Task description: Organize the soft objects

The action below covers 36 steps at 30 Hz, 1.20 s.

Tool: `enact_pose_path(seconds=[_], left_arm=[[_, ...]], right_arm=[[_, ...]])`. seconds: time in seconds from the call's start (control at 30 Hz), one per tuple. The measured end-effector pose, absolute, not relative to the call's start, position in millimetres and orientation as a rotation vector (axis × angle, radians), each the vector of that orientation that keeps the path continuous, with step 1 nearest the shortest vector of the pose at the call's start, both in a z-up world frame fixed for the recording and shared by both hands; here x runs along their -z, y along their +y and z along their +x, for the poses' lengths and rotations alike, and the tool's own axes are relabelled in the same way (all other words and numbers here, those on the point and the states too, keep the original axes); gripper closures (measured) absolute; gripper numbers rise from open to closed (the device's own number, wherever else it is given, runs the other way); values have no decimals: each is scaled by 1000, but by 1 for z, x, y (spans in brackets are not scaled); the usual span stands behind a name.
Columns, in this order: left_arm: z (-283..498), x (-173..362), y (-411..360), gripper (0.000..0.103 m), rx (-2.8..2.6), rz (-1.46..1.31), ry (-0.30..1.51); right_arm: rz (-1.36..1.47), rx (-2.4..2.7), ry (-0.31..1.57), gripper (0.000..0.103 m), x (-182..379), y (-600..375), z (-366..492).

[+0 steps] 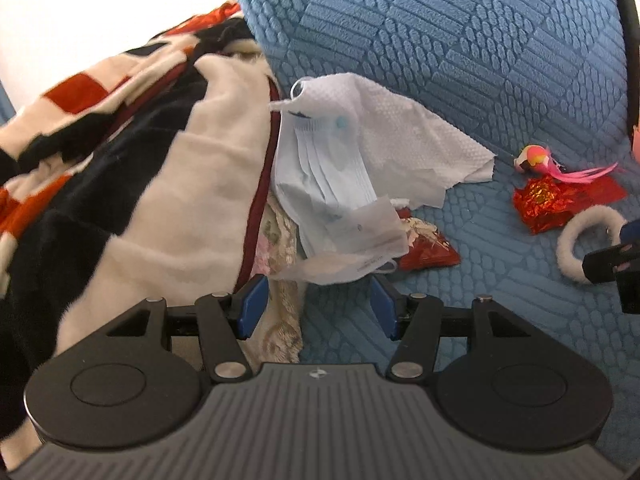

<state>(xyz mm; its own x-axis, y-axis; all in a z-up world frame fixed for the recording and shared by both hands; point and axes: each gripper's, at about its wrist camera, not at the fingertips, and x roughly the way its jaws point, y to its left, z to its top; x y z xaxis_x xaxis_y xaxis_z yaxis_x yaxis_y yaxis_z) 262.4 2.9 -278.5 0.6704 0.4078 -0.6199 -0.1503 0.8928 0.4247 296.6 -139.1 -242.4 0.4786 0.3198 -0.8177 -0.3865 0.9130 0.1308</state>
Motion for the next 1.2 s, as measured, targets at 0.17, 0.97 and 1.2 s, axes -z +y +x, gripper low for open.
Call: enact_pose_path(seconds=[0.17,0.97,1.2], left_arm=[[267,284,-9,36,-322,483,756],[305,305,0,51,-254,565,851],[306,307,-1,81,-230,520,855]], right_arm=[[-84,-421,965,39,243,-138,301],[-234,-420,988,39,257,-122,323],[-224,-438,995,40,259,-122,324]])
